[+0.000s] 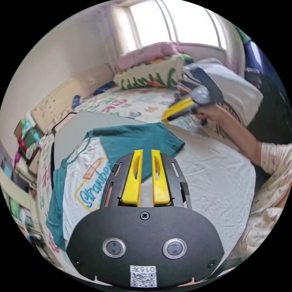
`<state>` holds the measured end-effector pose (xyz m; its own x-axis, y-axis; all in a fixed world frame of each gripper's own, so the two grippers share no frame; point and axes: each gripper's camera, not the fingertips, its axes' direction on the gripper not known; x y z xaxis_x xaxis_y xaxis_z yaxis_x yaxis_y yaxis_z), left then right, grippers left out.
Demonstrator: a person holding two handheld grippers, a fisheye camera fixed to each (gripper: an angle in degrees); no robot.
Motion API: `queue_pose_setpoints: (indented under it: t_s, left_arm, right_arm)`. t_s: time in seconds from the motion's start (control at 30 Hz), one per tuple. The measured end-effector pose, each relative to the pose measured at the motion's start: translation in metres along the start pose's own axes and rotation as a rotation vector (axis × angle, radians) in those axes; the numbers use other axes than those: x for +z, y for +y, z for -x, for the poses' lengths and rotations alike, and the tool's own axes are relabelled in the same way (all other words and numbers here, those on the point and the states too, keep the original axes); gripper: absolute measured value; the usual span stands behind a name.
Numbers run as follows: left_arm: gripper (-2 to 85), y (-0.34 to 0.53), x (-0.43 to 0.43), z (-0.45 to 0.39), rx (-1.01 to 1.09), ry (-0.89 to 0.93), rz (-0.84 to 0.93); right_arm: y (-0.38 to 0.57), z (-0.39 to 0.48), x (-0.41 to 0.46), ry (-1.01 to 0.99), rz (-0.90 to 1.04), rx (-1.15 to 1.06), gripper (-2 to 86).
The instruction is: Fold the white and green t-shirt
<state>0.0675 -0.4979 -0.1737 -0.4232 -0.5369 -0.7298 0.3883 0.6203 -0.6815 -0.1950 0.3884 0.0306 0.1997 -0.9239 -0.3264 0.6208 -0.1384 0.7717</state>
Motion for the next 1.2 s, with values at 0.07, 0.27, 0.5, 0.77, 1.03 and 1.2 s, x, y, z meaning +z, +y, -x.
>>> queue_pose_setpoints:
  t_s: [0.07, 0.27, 0.5, 0.77, 1.03, 1.2]
  left_arm:
    - [6.8, -0.008, -0.021, 0.05, -0.182, 0.001, 0.017]
    - [8.8, -0.034, -0.036, 0.091, -0.303, 0.163, 0.145]
    - [8.7, -0.076, -0.031, 0.07, -0.219, 0.279, 0.284]
    - [0.9, -0.122, -0.077, 0.044, -0.192, 0.29, 0.265]
    - [-0.3, -0.159, -0.115, 0.006, -0.127, 0.208, 0.336]
    - [0.0, -0.181, -0.136, -0.013, -0.091, 0.18, 0.372]
  right_arm:
    - [0.008, -0.017, -0.011, -0.016, -0.041, -0.008, 7.3]
    - [0.034, -0.042, -0.051, -0.284, -0.211, -0.141, 7.7]
    - [0.057, -0.039, -0.042, -0.361, -0.11, -0.418, 8.5]
    - [0.074, -0.065, -0.016, -0.358, 0.02, -0.494, 6.6]
    - [0.089, -0.091, -0.008, -0.352, 0.007, -0.521, 0.8]
    - [0.095, -0.11, -0.003, -0.358, -0.009, -0.51, 1.6]
